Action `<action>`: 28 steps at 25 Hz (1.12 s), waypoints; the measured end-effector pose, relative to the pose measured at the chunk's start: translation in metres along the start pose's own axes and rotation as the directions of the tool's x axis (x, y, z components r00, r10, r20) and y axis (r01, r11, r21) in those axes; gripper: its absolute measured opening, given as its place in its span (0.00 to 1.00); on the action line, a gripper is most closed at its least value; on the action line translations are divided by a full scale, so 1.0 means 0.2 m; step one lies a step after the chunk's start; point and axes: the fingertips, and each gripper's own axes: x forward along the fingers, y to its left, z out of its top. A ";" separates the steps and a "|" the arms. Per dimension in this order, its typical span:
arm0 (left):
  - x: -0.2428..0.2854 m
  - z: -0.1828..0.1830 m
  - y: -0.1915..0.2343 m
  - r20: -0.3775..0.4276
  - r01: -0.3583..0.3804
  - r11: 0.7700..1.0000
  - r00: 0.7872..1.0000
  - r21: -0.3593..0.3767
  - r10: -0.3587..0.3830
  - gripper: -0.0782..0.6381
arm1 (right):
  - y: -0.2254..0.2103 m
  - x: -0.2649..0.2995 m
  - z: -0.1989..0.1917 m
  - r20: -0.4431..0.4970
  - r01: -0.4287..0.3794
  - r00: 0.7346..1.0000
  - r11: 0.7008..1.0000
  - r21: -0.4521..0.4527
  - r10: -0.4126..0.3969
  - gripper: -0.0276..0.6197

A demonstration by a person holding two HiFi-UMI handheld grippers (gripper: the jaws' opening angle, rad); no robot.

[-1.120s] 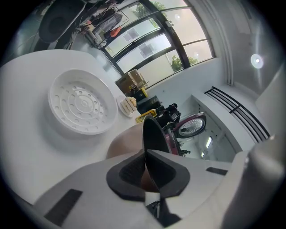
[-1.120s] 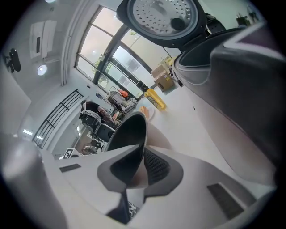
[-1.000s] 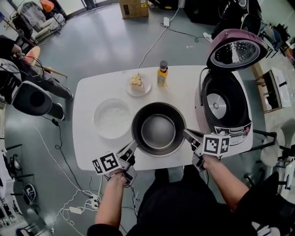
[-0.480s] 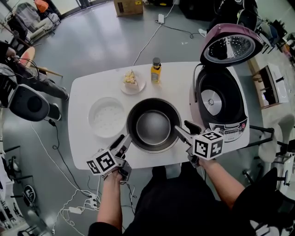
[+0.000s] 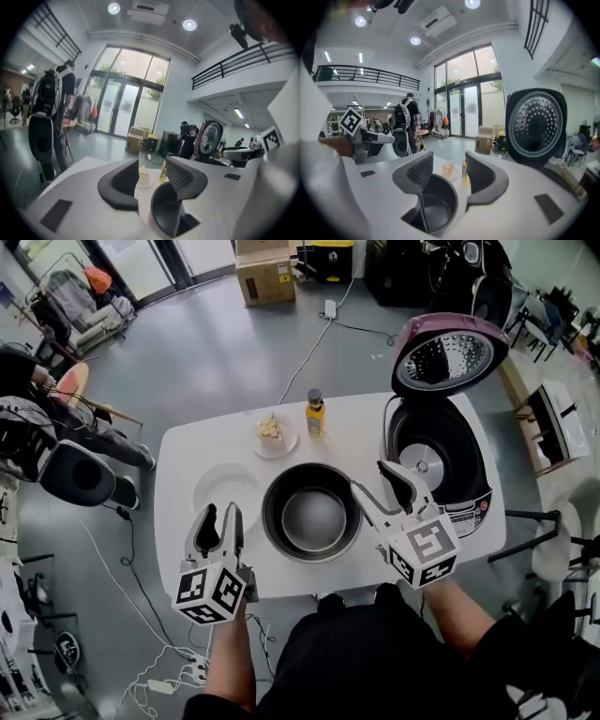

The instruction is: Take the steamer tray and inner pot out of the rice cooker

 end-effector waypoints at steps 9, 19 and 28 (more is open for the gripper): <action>-0.11 0.36 -0.12 0.202 -0.110 0.969 0.977 0.220 0.065 0.27 | 0.06 -0.08 0.38 0.210 0.034 0.978 0.990 -0.139 -0.005 0.35; -0.13 0.42 -0.24 0.211 -0.109 0.935 0.977 0.337 0.038 0.11 | 0.10 -0.15 0.49 0.320 0.111 0.946 0.979 -0.170 -0.052 0.04; -0.12 0.48 -0.23 0.226 -0.092 0.930 0.974 0.357 0.009 0.11 | 0.14 -0.11 0.52 0.322 0.145 0.943 0.973 -0.180 -0.081 0.04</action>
